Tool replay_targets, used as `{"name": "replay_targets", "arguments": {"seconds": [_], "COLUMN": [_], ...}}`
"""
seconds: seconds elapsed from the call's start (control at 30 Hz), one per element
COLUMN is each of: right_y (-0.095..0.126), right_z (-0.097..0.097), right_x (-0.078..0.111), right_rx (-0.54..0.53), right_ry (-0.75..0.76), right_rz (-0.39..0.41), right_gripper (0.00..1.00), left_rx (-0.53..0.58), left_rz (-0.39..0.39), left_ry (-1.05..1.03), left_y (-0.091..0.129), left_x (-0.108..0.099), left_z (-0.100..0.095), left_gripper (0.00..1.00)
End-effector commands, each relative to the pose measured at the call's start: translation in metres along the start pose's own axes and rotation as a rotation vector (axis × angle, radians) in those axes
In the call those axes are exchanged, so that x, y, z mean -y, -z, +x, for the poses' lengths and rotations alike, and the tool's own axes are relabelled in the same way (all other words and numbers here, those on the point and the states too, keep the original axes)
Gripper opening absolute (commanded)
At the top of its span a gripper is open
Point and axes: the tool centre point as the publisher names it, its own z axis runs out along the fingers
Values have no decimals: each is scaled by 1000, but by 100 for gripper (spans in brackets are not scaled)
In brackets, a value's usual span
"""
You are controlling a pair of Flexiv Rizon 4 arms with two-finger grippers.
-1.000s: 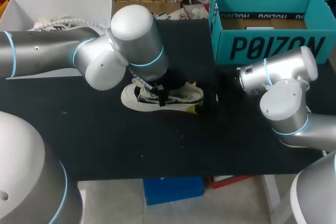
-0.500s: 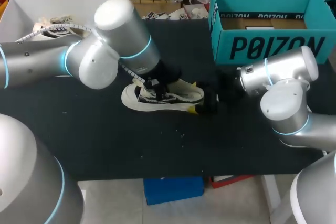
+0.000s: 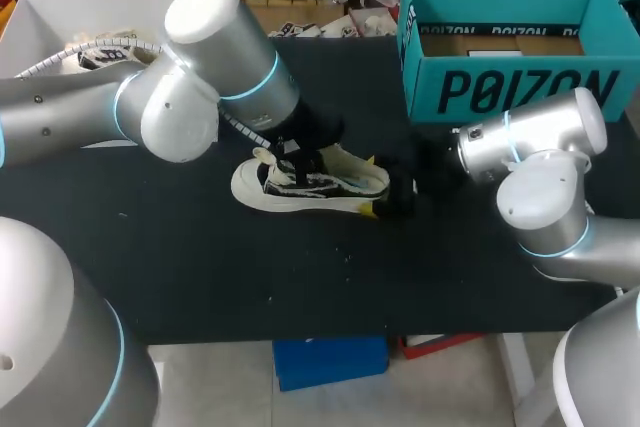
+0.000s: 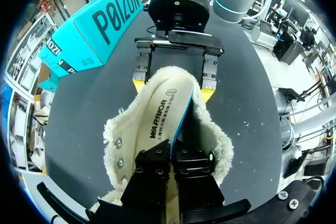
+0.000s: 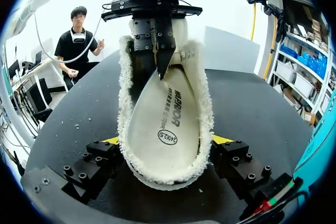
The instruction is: Take the shoe out of the shoebox, open the shoe tongue, remove and reinsert the insole, then place the shoe into the shoebox
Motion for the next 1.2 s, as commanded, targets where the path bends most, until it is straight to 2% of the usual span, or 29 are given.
{"name": "replay_targets", "arguments": {"seconds": [0.03,0.33,0.53,0.67,0.7,0.73,0.9,1.2], "right_y": [-1,-1,-1,-1,-1,-1,-1,-1], "right_z": [-1,-1,-1,-1,-1,-1,-1,-1], "right_x": [1,1,1,1,1,1,1,1], "right_rx": [0,0,0,0,0,0,0,0], "right_ry": [-2,-2,-2,-2,-2,-2,-2,-2], "right_rz": [4,4,4,4,4,4,4,4], "right_gripper": [0,0,0,0,0,0,0,0], "left_rx": [0,9,-5,29,30,23,26,73], "left_rz": [9,23,13,-3,-12,-15,-17,-58], "left_ry": [-7,-11,-37,-95,-105,-120,-155,-194], "left_y": [8,14,3,-5,-7,-9,-14,-24], "left_x": [1,2,8,16,17,18,21,32], "left_z": [3,3,1,0,0,-1,1,-1], "left_gripper": [0,0,0,0,7,9,35,38]}}
